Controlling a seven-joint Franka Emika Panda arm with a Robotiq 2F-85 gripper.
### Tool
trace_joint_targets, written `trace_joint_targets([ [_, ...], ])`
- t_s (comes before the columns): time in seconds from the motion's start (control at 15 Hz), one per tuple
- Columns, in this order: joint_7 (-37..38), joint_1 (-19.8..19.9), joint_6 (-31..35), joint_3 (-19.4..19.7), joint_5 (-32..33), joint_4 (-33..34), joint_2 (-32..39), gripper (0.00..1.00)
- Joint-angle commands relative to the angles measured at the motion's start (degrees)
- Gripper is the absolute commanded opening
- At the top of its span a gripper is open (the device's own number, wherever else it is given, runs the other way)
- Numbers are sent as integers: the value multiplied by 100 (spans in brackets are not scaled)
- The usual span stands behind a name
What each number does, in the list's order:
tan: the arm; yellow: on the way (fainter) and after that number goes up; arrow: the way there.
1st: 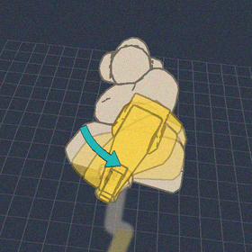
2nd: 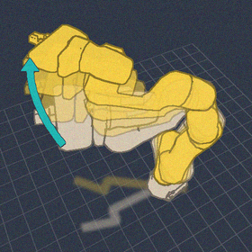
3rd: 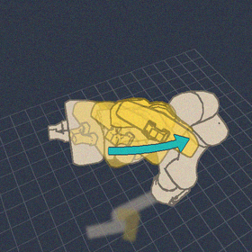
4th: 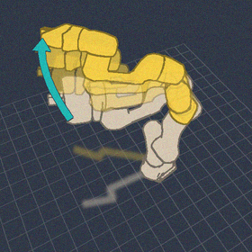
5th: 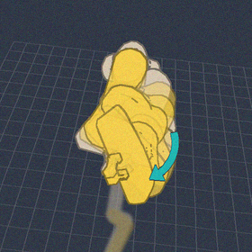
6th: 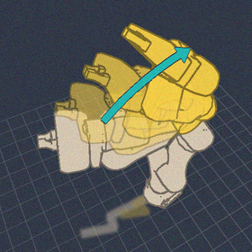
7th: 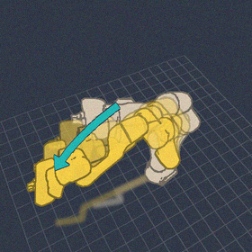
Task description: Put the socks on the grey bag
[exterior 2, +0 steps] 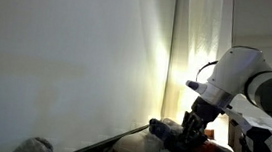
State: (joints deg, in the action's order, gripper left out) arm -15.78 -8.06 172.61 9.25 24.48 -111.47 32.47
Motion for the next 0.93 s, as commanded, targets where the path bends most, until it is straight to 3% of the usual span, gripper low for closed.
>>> trace_joint_targets([
  [0.0, -93, -9, 317, 158, 433, -1166, -950, 4],
  [0.27, 46, -233, 626, 645, 782, -1650, -1398, 4],
  [0.53, 41, -283, 749, 903, 851, -1662, -1353, 4],
  [0.6, 288, -527, 881, 1263, 958, -1525, -1201, 4],
  [0.67, 315, -558, 966, 1328, 915, -1481, -1122, 4],
  [0.87, 1167, -1626, 1652, 2736, 794, -1089, -509, 4],
])
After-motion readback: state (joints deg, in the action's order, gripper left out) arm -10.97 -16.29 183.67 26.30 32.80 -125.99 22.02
